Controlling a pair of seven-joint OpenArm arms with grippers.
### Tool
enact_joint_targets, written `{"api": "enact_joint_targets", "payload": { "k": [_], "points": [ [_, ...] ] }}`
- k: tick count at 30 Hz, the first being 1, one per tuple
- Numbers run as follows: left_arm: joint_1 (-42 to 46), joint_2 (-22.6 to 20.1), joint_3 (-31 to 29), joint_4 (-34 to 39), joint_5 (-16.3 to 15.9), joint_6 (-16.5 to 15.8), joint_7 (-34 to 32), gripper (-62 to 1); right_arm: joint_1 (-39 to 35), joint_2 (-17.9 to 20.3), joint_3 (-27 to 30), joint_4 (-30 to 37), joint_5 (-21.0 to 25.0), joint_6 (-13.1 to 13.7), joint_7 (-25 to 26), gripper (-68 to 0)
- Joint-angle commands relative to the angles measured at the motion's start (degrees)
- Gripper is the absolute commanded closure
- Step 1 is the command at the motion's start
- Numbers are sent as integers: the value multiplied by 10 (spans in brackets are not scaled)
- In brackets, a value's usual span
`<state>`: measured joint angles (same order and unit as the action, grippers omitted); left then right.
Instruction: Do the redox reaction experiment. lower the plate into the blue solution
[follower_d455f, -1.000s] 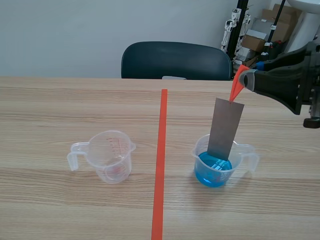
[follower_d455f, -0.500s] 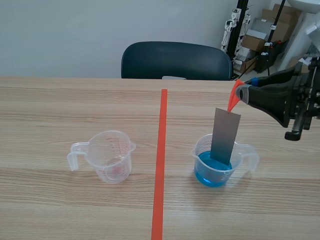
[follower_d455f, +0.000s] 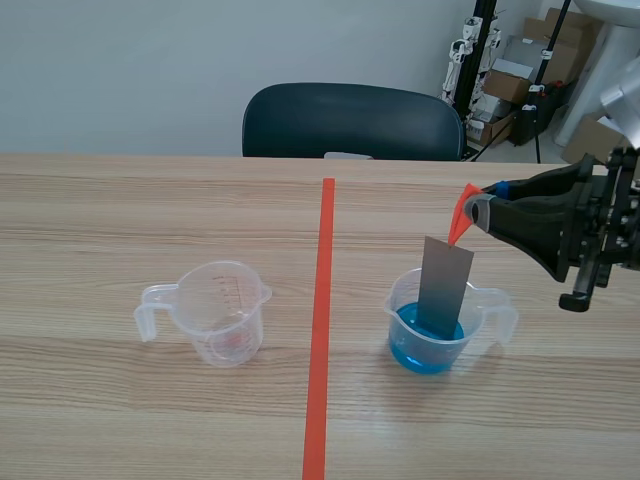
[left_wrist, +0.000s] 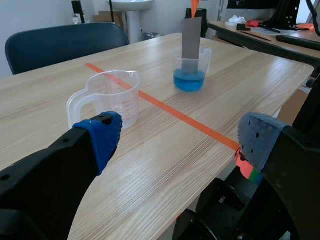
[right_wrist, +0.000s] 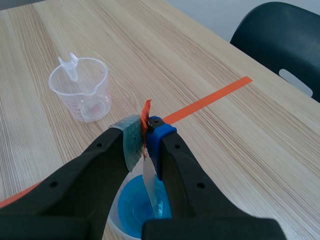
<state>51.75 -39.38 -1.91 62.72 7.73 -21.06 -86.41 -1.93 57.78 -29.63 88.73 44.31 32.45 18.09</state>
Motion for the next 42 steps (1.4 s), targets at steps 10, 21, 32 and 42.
{"api": "enact_joint_targets", "payload": {
  "k": [10,21,32,42],
  "points": [
    [5,2,-1,7,-2,-1,-26,-491,-12,6,7,5,-7,3,24,-2],
    [4,2,-1,7,-2,-1,-26,-491,-13,6,7,5,-17,3,25,-2],
    [4,2,-1,7,-2,-1,-26,-491,-13,7,7,5,-17,2,24,-2],
    [4,2,-1,7,-2,-1,-26,-491,-12,7,7,5,-17,2,24,-2]
  ]
}}
